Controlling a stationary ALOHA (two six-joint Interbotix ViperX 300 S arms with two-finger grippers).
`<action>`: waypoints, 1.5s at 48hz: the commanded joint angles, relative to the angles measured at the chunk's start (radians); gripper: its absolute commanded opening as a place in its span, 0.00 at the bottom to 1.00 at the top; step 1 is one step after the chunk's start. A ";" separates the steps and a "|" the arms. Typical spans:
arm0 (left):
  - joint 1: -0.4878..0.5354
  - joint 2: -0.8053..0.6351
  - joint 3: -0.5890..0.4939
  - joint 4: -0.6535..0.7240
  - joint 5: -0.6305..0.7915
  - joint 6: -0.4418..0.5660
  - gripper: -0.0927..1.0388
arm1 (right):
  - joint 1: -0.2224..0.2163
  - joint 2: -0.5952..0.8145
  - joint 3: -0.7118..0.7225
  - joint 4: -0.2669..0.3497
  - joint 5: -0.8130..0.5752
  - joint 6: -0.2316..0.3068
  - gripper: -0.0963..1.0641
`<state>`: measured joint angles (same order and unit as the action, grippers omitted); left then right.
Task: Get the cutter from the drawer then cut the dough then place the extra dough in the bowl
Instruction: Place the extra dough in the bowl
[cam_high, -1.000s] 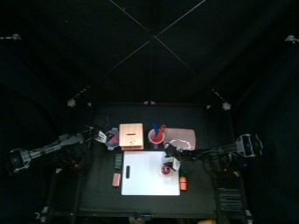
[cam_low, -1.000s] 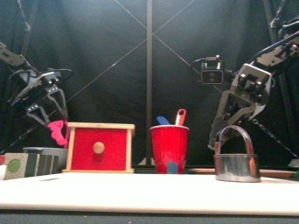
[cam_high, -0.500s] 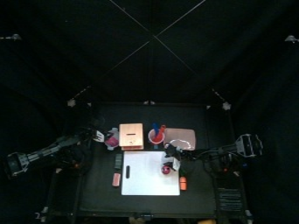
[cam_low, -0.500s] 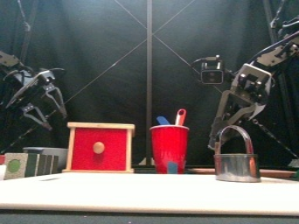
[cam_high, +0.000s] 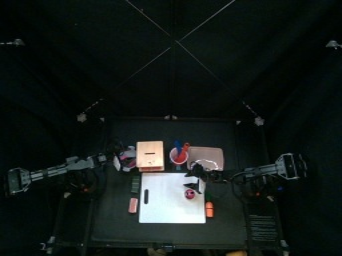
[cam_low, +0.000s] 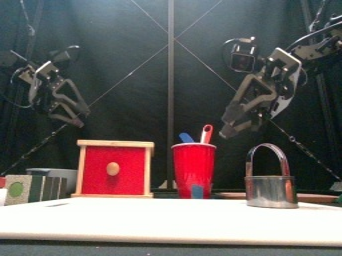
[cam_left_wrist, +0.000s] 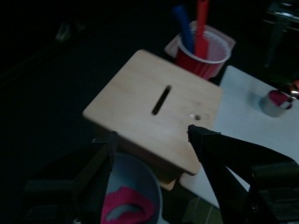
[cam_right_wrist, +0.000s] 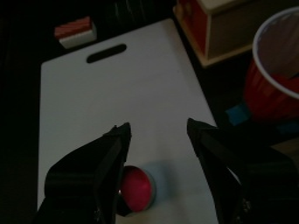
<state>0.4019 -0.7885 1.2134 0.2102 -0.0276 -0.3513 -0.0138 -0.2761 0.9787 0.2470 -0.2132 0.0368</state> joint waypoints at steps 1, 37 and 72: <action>-0.043 0.000 -0.014 0.034 -0.084 0.031 0.94 | -0.002 -0.049 -0.005 -0.006 -0.051 0.000 0.85; -0.273 0.095 0.103 0.066 -0.459 0.084 0.94 | 0.032 -0.041 0.086 -0.100 -0.379 0.000 0.85; -0.276 0.189 0.080 0.064 -0.453 0.087 0.94 | 0.015 -0.035 0.118 -0.126 -0.391 -0.003 0.85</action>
<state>0.1289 -0.6013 1.3177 0.2746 -0.4771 -0.2654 0.0061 -0.3037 1.1045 0.1227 -0.5952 0.0322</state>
